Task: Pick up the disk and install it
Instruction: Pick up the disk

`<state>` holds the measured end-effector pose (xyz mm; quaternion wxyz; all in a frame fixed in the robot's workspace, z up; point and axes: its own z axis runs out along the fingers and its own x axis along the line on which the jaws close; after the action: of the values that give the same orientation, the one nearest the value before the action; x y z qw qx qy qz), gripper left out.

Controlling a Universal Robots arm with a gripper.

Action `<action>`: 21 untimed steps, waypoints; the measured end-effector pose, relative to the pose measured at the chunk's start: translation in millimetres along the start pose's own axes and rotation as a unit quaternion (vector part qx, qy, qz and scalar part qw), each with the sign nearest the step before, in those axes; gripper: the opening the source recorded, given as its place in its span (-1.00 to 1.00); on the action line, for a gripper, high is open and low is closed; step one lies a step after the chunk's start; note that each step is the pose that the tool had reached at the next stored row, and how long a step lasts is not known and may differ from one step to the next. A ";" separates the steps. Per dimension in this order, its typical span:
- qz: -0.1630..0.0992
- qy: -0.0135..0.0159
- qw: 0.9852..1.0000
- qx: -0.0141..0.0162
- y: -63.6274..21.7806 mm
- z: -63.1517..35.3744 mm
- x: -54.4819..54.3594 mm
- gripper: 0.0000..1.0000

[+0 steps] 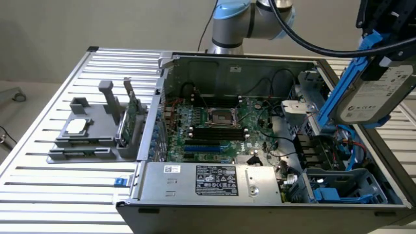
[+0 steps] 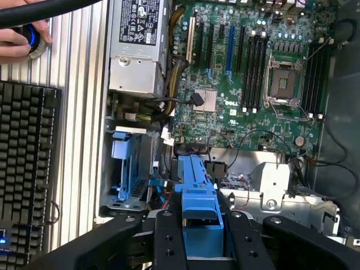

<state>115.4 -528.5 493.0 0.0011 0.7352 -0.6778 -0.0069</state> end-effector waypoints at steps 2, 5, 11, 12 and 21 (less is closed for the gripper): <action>0.000 0.000 1.000 0.000 0.0 0.0 5.6 -0.35; 0.001 0.000 1.000 0.000 0.5 0.3 13.8 -0.35; 0.006 0.000 1.000 0.000 1.7 2.0 28.1 -0.35; 0.007 0.000 1.000 0.000 1.8 2.3 30.1 -0.35; 0.017 -0.001 1.000 0.000 3.4 6.9 50.2 -0.35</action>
<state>116.0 -578.8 485.8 0.0007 0.7237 -0.6900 -0.0072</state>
